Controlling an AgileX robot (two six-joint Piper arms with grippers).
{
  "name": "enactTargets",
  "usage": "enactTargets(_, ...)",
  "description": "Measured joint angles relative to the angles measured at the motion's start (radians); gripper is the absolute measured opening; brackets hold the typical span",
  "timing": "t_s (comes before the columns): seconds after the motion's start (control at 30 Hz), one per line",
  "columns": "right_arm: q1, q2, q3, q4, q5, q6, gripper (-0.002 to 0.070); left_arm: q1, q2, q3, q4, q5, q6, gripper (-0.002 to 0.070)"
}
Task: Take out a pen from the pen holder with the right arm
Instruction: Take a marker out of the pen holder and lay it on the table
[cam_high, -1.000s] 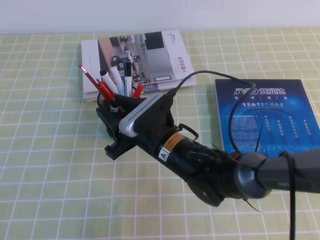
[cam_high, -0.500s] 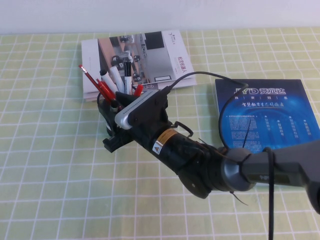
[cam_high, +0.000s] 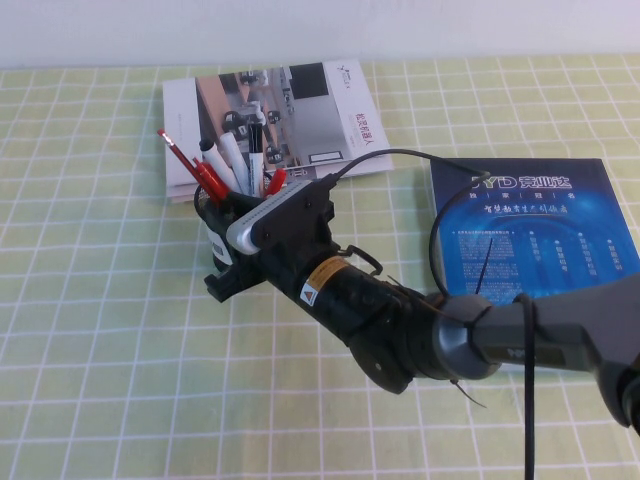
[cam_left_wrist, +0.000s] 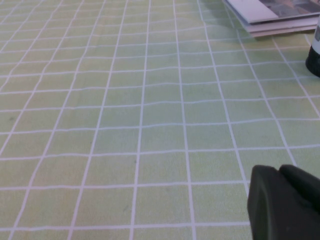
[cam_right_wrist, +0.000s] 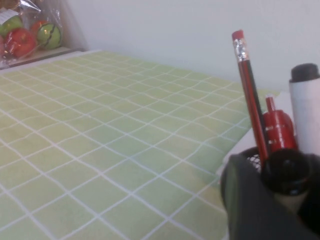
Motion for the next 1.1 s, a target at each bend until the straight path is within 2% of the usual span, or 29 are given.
enactTargets(0.13, -0.005, 0.0, 0.0, 0.017, -0.015, -0.006, 0.0109, 0.0, 0.0, 0.0, 0.0, 0.0, 0.0, -0.0005)
enactTargets(0.6, -0.005, -0.105, 0.0, 0.014, 0.084, -0.006, 0.0105, 0.0, 0.0, 0.0, 0.0, 0.0, 0.0, -0.0005)
enactTargets(0.83, -0.005, -0.268, 0.007, 0.009, 0.251, -0.007, 0.0105, 0.0, 0.0, 0.0, 0.0, 0.0, 0.0, -0.0005)
enactTargets(1.1, -0.009, -0.489, 0.009, 0.008, 0.595, -0.05, 0.0104, 0.0, 0.0, 0.0, 0.0, 0.0, 0.0, -0.0005)
